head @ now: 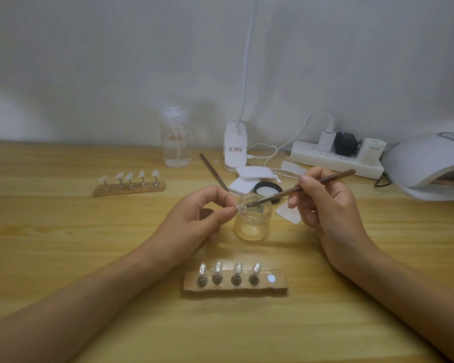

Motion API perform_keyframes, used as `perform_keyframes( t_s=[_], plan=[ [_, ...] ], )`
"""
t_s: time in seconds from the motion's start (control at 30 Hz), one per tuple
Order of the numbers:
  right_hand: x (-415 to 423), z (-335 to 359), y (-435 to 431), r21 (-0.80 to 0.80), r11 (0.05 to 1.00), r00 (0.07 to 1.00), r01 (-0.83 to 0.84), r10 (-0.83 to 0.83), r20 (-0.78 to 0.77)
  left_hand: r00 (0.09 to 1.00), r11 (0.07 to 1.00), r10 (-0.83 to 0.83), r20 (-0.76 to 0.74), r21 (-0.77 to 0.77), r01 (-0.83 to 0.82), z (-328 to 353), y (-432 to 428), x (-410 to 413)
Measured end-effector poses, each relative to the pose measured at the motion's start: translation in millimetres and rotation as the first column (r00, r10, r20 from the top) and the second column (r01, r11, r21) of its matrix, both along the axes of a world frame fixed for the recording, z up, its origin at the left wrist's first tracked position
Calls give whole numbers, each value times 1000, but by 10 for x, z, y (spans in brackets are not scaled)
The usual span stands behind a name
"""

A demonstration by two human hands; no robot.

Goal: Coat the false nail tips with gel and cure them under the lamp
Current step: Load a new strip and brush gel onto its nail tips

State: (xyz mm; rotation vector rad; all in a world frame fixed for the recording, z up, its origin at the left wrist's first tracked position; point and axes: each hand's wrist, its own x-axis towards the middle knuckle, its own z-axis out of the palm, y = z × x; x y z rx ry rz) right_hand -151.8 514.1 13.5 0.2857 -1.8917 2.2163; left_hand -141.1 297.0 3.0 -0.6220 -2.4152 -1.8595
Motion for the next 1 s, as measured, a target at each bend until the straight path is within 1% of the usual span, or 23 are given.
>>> perform_keyframes(
  t_s=[0.07, 0.17, 0.2, 0.27, 0.33, 0.4, 0.47, 0.5, 0.63, 0.7, 0.77, 0.9, 0.93, 1.0],
  plan=[
    [-1, -1, 14, -26, 1000, 1000, 5, -5, -2, 1000, 1000, 4, -6, -2, -4, 1, -2, 5],
    [16, 12, -25, -26, 997, 997, -71, 70, -43, 1000, 1000, 10, 4, 3, -10, 0, -4, 8],
    [18, 12, -35, -14, 997, 997, -70, 70, -41, 1000, 1000, 11, 7, 5, -11, -1, -3, 7],
    [-1, 7, -22, -5, 1000, 1000, -19, 19, -17, 1000, 1000, 10, 8, 3, -10, -3, -2, 6],
    [-14, 3, 6, -27, 1000, 1000, 14, -14, 1, 1000, 1000, 12, 5, -1, -12, 2, 0, 7],
    [-2, 10, 0, -50, 998, 1000, -23, 22, -18, 1000, 1000, 15, 3, -2, -15, 0, -3, 6],
    [19, 7, -31, -34, 996, 996, -77, 76, -38, 1000, 1000, 13, 3, -2, -13, -3, -5, 7],
    [25, 1, -36, -21, 997, 997, -72, 71, -35, 1000, 1000, 12, 4, -3, -12, -3, -2, 9],
    [-6, -9, 9, -28, 999, 999, 41, -41, -14, 1000, 1000, 15, -1, 0, -15, -4, 0, 5],
    [3, 3, 4, -40, 999, 998, -4, 2, -58, 1000, 1000, 14, -1, 0, -14, -5, -2, 0],
    [23, 2, -20, -14, 998, 995, -64, 62, -77, 1000, 1000, 10, 9, 5, -10, -7, 0, 0],
    [2, -3, 18, -14, 1000, 999, 22, -22, -26, 1000, 1000, 10, 1, 0, -10, -4, 3, -5],
    [2, 0, 24, -31, 999, 999, 21, -22, -27, 1000, 1000, 11, -3, -3, -11, -4, 3, -9],
    [11, 7, 6, -42, 999, 998, -32, 29, -61, 1000, 1000, 11, -2, -4, -11, -7, 2, -10]
  ],
)
